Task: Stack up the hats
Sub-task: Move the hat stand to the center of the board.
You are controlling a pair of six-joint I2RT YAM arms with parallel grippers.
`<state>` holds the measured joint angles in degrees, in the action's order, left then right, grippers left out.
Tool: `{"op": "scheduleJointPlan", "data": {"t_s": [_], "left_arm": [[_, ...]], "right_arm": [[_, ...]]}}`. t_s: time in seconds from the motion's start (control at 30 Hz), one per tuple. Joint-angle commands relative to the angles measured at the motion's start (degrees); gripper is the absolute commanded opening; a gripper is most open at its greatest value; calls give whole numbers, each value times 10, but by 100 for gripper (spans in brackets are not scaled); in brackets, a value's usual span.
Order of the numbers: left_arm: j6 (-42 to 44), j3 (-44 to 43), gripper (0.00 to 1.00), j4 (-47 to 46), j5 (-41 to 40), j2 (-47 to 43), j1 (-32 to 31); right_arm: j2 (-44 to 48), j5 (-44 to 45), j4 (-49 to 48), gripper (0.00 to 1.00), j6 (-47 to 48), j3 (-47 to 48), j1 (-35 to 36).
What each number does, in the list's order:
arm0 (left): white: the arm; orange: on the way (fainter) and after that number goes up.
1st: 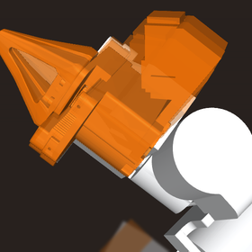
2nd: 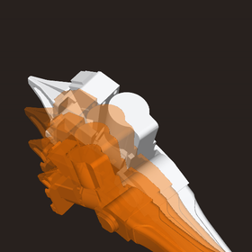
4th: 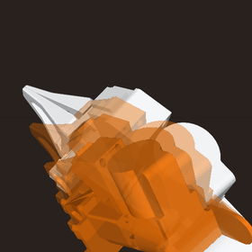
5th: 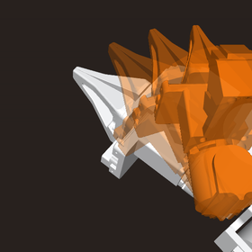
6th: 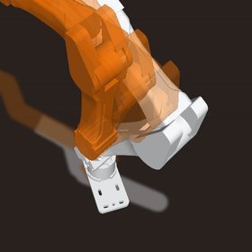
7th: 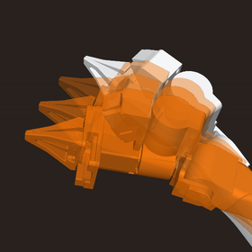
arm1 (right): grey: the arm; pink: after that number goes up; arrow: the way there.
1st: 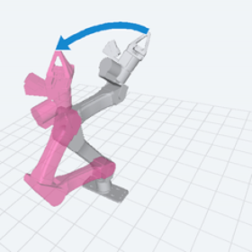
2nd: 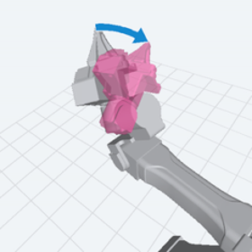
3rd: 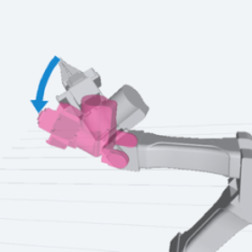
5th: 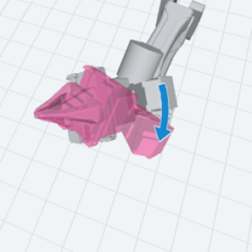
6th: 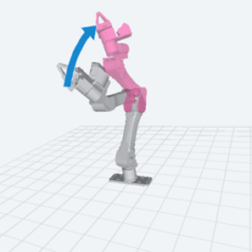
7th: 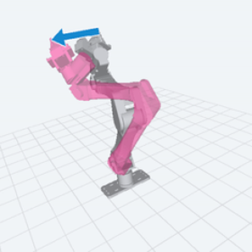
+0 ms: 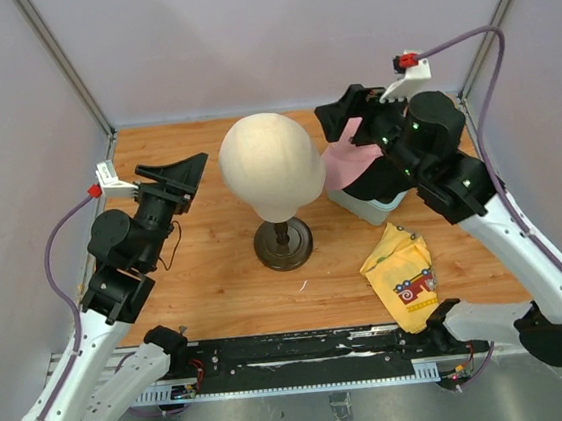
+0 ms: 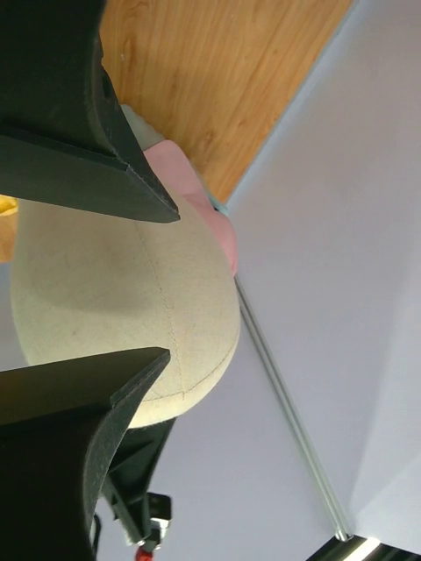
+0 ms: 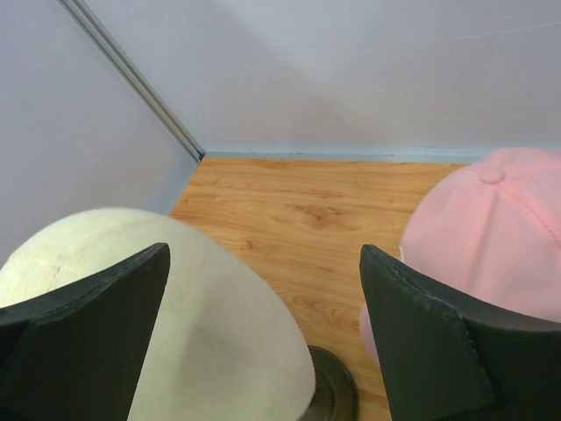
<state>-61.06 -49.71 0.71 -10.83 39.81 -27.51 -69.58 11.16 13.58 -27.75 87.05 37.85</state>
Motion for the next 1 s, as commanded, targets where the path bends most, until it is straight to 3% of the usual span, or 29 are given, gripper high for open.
{"op": "scheduleJointPlan", "data": {"t_s": [0.0,0.2,0.4,0.53,0.67,0.97], "left_arm": [[34,-17,64,11,-50,-8,-5],[46,-3,64,11,-100,-13,-5],[86,9,64,7,-127,-16,-4],[101,15,64,14,-140,-25,-4],[112,25,65,18,-147,-36,-4],[139,64,70,-12,-158,-56,-4]], "right_arm": [[73,36,-5,90,66,-54,4],[200,117,15,89,88,-194,101],[276,321,-3,86,123,-334,290],[293,423,-71,85,164,-419,386],[262,455,-143,85,168,-482,409],[93,443,-500,82,219,-621,401]]}}
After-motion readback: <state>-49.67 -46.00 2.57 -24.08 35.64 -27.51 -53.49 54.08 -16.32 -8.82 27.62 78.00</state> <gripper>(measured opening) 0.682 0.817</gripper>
